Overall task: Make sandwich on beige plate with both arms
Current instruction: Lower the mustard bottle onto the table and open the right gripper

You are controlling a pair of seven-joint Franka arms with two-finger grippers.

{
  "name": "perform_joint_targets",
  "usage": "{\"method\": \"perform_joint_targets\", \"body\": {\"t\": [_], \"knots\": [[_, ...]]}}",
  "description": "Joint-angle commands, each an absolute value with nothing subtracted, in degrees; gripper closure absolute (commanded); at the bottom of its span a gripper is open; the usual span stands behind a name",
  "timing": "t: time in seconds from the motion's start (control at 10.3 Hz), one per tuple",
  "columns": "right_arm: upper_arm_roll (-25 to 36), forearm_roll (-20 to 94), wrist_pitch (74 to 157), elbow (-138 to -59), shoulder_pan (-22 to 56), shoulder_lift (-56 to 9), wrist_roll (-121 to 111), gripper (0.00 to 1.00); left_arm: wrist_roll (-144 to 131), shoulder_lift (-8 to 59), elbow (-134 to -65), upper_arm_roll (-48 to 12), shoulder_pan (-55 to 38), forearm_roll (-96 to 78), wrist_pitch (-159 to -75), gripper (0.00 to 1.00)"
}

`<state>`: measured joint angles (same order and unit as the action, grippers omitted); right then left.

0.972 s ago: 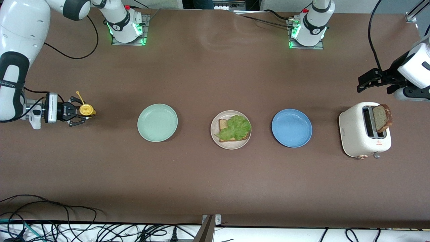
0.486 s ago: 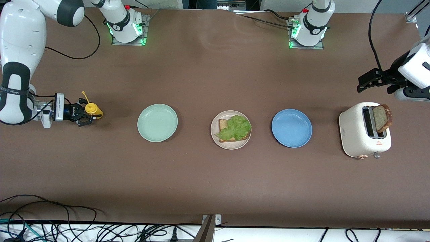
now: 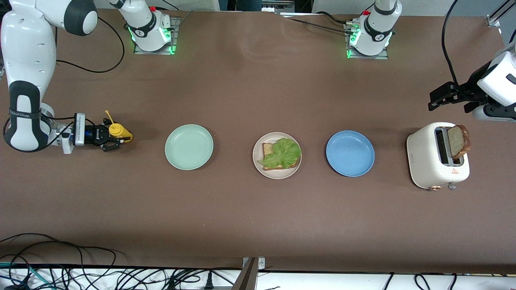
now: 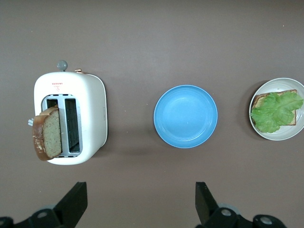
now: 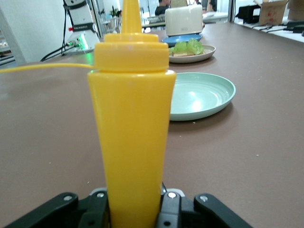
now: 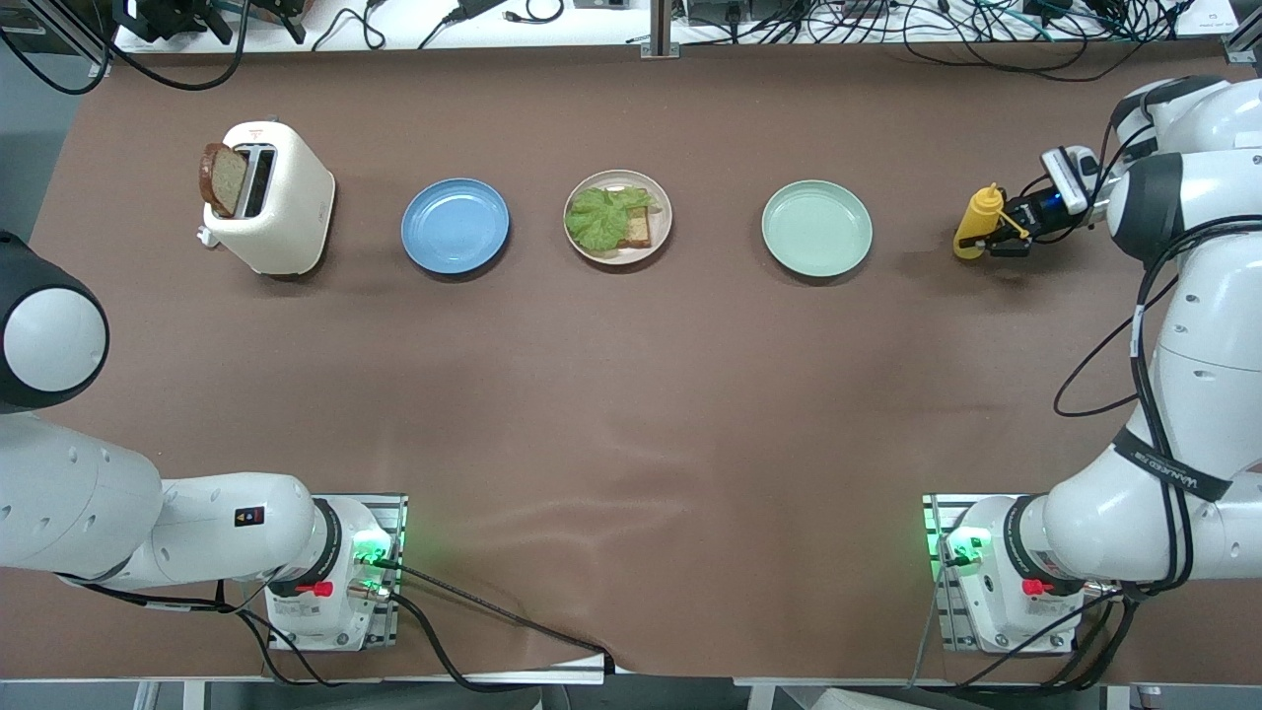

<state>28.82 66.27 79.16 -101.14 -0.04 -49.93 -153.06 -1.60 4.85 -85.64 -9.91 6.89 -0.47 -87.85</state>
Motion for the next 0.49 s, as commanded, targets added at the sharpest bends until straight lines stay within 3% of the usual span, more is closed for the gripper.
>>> {"method": "perform_joint_targets", "body": {"t": [0.0,0.1,0.19,0.39], "knots": [[27.7,67.6,77.2,-101.0,-1.8,-50.4,-154.2,1.0,-0.9,4.6,-85.7,-9.9,7.1,-1.6,-87.7,0.0],[27.7,68.5,77.1,-101.0,-1.9,-50.7,-154.4,1.0,-0.8,4.6,-85.7,-9.9,7.1,-1.6,-87.7,0.0],[27.6,68.6,77.1,-101.0,-1.9,-50.9,-154.5,0.81,-0.8,4.6,-85.6,-9.9,7.0,-1.6,-87.7,0.0],[27.6,68.6,77.1,-100.9,-1.9,-50.9,-153.9,0.24,-0.8,4.6,-85.7,-9.9,7.0,-1.6,-87.7,0.0]]}}
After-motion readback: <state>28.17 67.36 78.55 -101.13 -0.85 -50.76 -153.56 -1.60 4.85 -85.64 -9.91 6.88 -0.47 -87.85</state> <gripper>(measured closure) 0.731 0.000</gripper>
